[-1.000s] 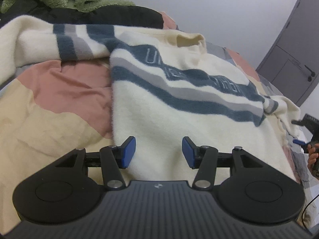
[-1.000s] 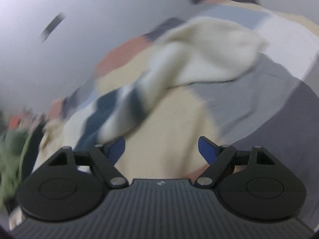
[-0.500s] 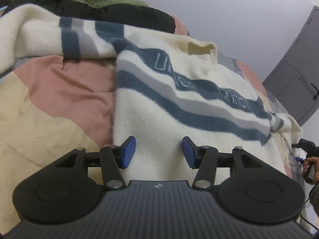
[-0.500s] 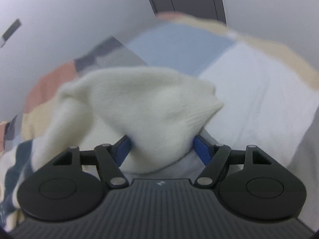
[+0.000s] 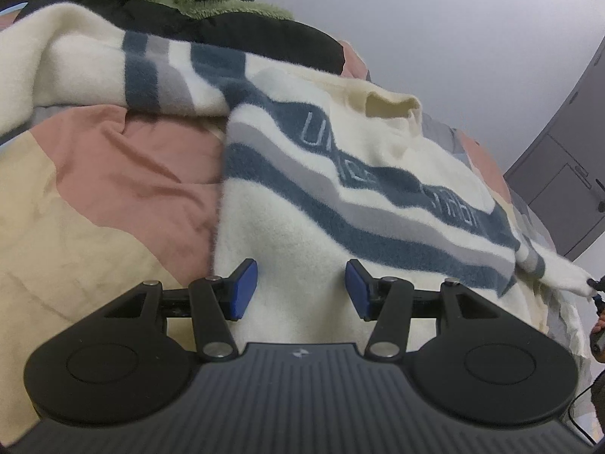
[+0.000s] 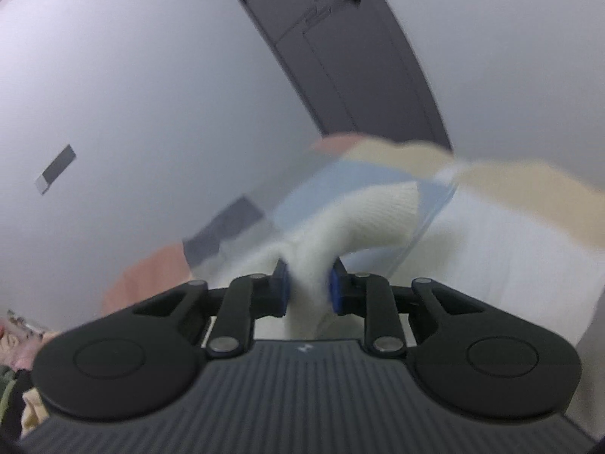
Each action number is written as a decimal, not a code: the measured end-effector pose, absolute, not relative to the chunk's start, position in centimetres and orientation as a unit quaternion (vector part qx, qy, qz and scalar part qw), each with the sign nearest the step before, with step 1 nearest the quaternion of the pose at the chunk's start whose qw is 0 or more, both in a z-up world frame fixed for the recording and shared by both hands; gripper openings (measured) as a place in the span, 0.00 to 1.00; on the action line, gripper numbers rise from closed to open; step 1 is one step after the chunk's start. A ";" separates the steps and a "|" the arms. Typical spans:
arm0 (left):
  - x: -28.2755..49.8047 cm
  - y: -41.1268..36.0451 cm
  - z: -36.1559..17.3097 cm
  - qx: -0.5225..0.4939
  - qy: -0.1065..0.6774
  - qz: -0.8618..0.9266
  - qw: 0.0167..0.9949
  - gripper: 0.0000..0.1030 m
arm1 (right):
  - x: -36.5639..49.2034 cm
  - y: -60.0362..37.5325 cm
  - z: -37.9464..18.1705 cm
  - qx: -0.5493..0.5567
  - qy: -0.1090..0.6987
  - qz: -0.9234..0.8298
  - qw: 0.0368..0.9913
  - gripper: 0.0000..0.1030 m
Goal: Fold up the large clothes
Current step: 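Grasp a cream blanket edge with the right gripper, then lift the held edge and carry it over the blanket with the right gripper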
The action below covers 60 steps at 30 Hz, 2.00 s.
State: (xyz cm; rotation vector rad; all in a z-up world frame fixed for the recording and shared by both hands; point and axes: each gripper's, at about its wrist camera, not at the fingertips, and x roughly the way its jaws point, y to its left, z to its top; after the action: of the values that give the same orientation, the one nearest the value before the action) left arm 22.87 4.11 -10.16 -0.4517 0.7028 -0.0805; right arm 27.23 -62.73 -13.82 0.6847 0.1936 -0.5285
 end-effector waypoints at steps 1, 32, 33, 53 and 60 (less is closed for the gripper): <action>22.8 4.2 -10.1 -0.221 0.340 -0.039 0.913 0.56 | 26.8 -62.9 -13.3 0.331 0.096 -0.260 0.902 0.23; 23.0 3.5 -10.3 -0.196 0.345 -0.026 0.918 0.56 | 28.3 -65.1 -21.0 0.453 0.080 -0.295 0.838 0.25; 23.1 3.4 -10.3 -0.192 0.345 -0.025 0.918 0.56 | 28.0 -65.6 -20.7 0.450 0.077 -0.303 0.836 0.16; 19.6 5.8 -7.1 -0.194 0.287 -0.015 0.938 0.56 | 29.2 -41.8 4.5 0.093 0.042 -0.051 0.993 0.11; 17.6 7.7 -5.5 -0.222 0.258 -0.029 0.940 0.56 | 27.1 -26.1 7.1 -0.012 0.041 0.085 0.995 0.11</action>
State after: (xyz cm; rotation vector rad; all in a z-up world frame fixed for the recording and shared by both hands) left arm 17.62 7.72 -5.54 -0.4534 0.5272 -0.0596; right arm 27.07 -26.09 7.14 -0.0240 0.0821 0.1701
